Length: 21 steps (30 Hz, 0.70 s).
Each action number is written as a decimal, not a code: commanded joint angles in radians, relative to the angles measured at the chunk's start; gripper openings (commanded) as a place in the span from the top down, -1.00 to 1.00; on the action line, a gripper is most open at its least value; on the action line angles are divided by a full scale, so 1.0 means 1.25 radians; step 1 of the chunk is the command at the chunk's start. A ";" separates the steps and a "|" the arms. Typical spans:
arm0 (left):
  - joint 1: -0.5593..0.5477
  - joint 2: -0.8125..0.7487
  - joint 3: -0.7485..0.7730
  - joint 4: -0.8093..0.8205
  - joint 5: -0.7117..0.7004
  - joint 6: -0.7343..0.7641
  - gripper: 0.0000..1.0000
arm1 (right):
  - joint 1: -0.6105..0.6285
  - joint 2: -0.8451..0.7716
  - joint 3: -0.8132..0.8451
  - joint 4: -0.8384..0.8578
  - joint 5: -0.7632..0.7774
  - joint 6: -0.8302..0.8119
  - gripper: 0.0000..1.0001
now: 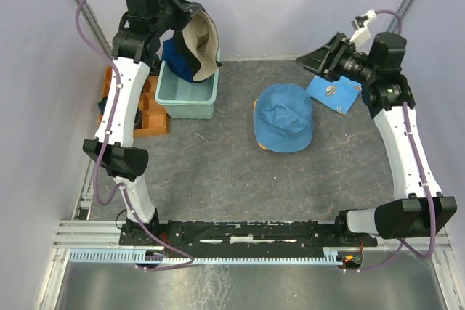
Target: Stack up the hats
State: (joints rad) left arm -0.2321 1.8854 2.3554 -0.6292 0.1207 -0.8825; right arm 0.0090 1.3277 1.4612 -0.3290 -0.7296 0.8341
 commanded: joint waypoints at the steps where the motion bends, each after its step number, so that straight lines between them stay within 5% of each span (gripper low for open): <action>1: -0.058 0.005 0.042 0.031 0.028 -0.079 0.94 | 0.084 0.020 0.083 -0.068 0.019 -0.112 -0.25; 8: -0.071 0.064 0.139 0.053 0.056 -0.126 0.94 | 0.227 0.048 0.153 -0.104 0.093 -0.097 -0.26; 13: -0.087 0.071 0.136 0.091 0.090 -0.170 0.94 | 0.343 0.098 0.267 -0.303 0.279 -0.283 -0.30; 17: -0.097 0.067 0.136 0.112 0.115 -0.205 0.94 | 0.393 0.079 0.267 -0.328 0.510 -0.364 -0.34; 21: -0.100 0.054 0.127 0.128 0.133 -0.229 0.94 | 0.397 0.086 0.268 -0.344 0.573 -0.367 -0.32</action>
State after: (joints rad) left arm -0.3500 1.9842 2.4771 -0.5728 0.2325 -1.0908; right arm 0.5079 1.4483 1.7554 -0.7105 -0.2207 0.4526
